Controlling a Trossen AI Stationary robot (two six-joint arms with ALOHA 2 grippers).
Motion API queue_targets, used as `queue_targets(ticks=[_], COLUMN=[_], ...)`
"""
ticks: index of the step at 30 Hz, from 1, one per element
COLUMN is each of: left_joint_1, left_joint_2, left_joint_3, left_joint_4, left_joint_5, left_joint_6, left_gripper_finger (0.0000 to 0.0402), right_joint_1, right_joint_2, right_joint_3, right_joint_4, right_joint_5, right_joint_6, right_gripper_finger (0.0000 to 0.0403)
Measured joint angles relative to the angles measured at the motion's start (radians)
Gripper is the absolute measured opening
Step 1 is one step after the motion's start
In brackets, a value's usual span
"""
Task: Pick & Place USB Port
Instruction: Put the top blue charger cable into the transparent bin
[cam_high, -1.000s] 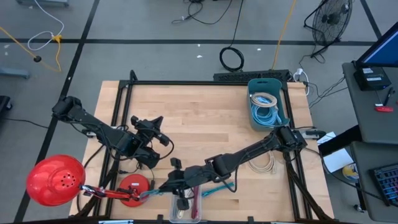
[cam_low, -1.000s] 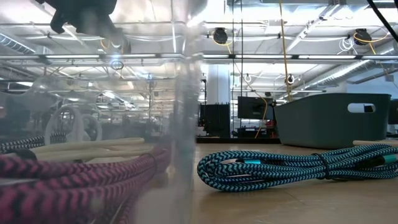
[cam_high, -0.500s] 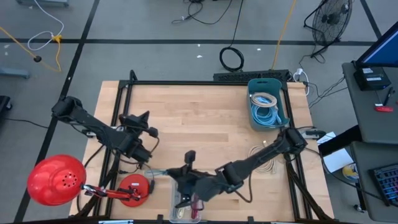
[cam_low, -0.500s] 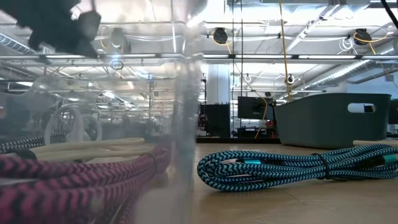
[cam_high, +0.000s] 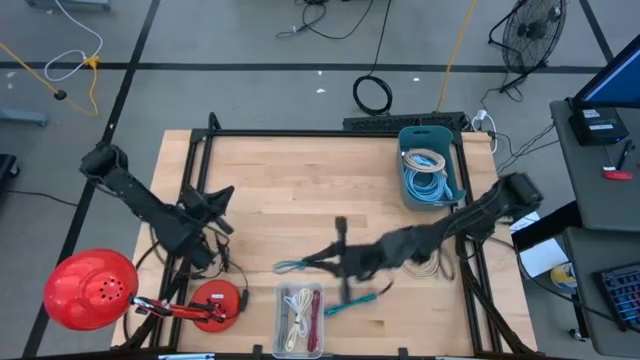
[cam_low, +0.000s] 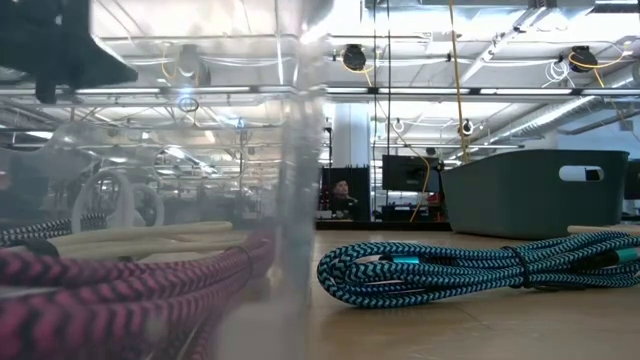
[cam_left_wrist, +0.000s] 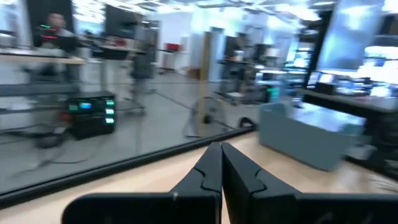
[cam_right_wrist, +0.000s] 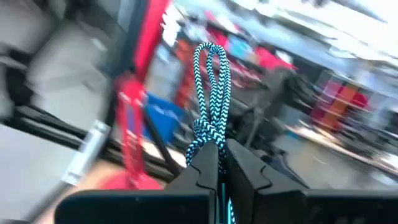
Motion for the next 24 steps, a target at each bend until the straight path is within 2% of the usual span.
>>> queue_targets(ticks=[3, 6, 12, 19, 24], left_joint_1=[-0.071, -0.105, -0.18, -0.321, -0.434], left_joint_2=[-0.058, -0.09, -0.106, -0.105, -0.103], left_joint_3=[-0.002, -0.002, -0.002, -0.002, -0.002], left_joint_4=[-0.013, -0.011, -0.015, -0.012, 0.031], left_joint_5=[-0.003, -0.004, -0.003, -0.004, -0.003], left_joint_6=[0.032, 0.076, 0.149, 0.162, 0.181], left_gripper_finger=[0.0001, 0.0001, 0.0001, 0.0, 0.0], right_joint_1=[-0.037, -0.049, -0.05, -0.076, -0.081], right_joint_2=[-0.103, -0.156, -0.145, -0.109, -0.109], right_joint_3=[-0.129, -0.195, -0.201, -0.187, -0.187], right_joint_4=[0.076, 0.081, 0.033, 0.031, 0.034], right_joint_5=[-0.173, -0.217, -0.371, -0.448, -0.459], right_joint_6=[0.086, 0.12, 0.116, 0.12, 0.119], right_gripper_finger=[0.0005, 0.0005, 0.0005, 0.0005, 0.0005])
